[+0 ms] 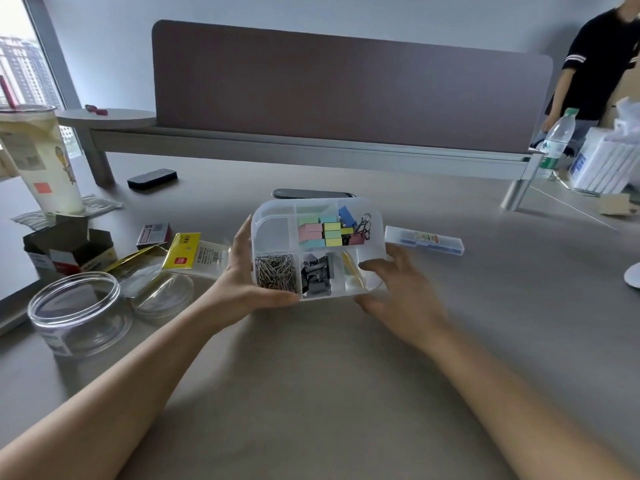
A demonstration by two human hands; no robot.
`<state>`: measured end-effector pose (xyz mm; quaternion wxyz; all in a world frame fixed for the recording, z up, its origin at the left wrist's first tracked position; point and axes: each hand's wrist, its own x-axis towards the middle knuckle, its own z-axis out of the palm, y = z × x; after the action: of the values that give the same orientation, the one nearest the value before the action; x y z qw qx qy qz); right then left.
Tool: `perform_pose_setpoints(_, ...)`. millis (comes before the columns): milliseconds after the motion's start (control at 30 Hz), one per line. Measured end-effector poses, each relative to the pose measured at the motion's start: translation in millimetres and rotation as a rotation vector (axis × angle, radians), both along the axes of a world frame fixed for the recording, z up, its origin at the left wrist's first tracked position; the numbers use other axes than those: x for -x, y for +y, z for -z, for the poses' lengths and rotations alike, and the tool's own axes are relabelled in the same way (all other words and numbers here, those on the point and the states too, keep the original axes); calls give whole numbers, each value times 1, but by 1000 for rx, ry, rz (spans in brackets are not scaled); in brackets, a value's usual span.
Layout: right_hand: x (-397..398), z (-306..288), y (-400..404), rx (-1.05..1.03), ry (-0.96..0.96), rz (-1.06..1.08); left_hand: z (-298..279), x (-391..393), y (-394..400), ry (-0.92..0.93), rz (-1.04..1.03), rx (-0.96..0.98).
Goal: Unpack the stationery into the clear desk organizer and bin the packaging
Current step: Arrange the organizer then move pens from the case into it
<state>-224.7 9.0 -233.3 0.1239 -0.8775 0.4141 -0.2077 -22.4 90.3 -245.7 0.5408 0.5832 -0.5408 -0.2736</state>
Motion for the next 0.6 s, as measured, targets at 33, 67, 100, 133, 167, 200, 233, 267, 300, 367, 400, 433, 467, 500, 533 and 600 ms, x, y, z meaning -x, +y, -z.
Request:
perform_pose_setpoints(33,-1,-4,0,6,84,34,2,0,0,-35,-10,4)
perform_pose_setpoints(67,-2,-7,2,3,145,57,4,0,0,-72,-23,4)
perform_pose_setpoints(100,-3,-10,2,-8,195,75,5,0,0,-108,-34,-1)
perform_pose_setpoints(133,-4,-12,3,-22,238,89,7,-1,-1,-131,-36,-5)
perform_pose_setpoints(167,-4,-14,3,-37,270,99,8,-1,-2,-151,-35,-3)
perform_pose_setpoints(200,-5,-15,3,-50,288,105,8,-1,-2,-170,-39,0)
perform_pose_setpoints(233,-6,-16,3,-62,295,108,8,0,-2,-182,-43,7)
perform_pose_setpoints(267,-7,-16,3,-77,294,105,8,-1,-3,-185,-44,12)
perform_pose_setpoints(300,-7,-16,2,-94,283,98,9,-2,-3,-186,-40,16)
perform_pose_setpoints(367,-7,-14,1,-125,231,80,10,-4,-5,-177,-35,29)
perform_pose_setpoints(400,-5,-13,0,-130,193,73,11,-5,-6,-162,-33,39)
perform_pose_setpoints(433,-3,-11,0,-129,146,63,10,-4,-6,-141,-26,53)
perform_pose_setpoints(467,0,-9,0,-128,86,49,9,-4,-6,-117,-19,67)
perform_pose_setpoints(500,3,-8,0,-126,12,31,7,-3,-7,-101,-8,84)
perform_pose_setpoints(533,6,-6,0,-115,-67,11,6,-2,-7,-90,1,96)
perform_pose_setpoints(600,9,-5,2,-40,-214,-3,6,-2,-7,-75,13,110)
